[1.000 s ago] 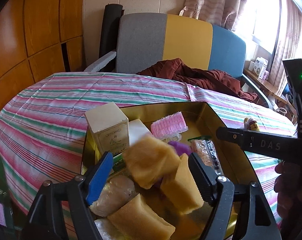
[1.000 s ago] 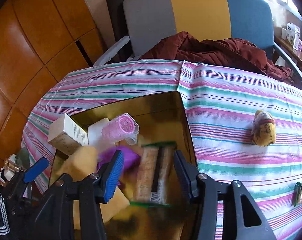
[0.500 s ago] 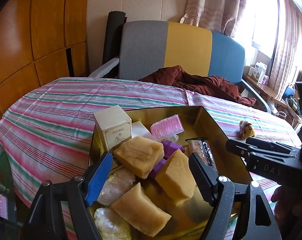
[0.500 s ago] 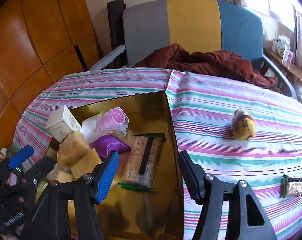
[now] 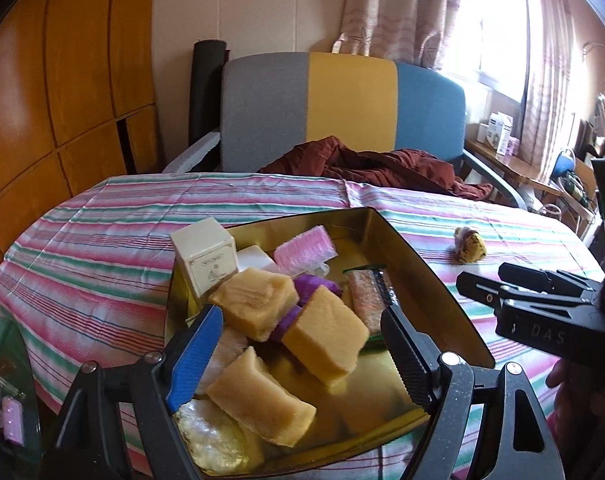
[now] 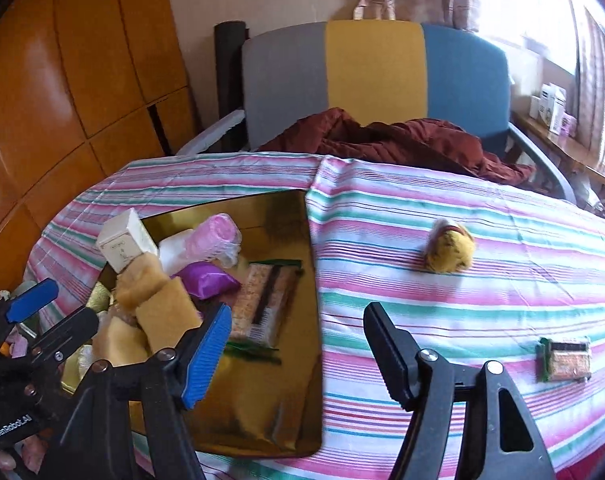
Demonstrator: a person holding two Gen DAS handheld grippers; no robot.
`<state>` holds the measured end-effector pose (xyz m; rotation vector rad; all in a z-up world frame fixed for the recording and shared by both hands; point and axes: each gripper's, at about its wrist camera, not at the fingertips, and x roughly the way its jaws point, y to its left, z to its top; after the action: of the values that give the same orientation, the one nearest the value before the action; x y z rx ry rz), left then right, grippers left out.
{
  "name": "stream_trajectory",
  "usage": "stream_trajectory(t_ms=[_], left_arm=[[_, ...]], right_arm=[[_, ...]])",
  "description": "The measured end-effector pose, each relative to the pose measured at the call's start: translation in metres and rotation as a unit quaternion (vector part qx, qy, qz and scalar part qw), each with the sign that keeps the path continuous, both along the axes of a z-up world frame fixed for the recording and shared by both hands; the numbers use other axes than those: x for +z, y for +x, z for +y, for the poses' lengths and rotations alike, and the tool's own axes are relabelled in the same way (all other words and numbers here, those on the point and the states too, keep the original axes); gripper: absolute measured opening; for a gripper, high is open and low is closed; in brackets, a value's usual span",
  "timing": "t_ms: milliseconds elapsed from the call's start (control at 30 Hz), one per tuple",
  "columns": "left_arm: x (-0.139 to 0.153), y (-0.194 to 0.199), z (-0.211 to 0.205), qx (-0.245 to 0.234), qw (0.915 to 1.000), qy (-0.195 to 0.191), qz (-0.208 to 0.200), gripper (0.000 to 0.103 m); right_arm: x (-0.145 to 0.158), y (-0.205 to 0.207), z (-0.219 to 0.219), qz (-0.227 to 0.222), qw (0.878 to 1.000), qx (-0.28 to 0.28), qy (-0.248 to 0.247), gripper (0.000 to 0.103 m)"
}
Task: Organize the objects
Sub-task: 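Move both tools back toward the plush toy and last cracker pack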
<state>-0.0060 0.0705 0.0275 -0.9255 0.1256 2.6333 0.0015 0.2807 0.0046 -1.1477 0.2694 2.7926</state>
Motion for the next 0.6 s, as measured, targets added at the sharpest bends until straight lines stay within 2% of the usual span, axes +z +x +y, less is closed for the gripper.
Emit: stream_trajectory(t_ms=[333, 600], left_arm=[[0.000, 0.011, 0.024, -0.037, 0.9991, -0.022, 0.006, 0.082], [-0.002, 0.014, 0.047, -0.071, 0.9970, -0.030, -0.002, 0.082]], right_arm=[[-0.006, 0.017, 0.043, -0.025, 0.999, -0.038, 0.027, 0.070], [-0.005, 0.030, 0.106, -0.050, 0.994, -0.094, 0.031, 0.070]])
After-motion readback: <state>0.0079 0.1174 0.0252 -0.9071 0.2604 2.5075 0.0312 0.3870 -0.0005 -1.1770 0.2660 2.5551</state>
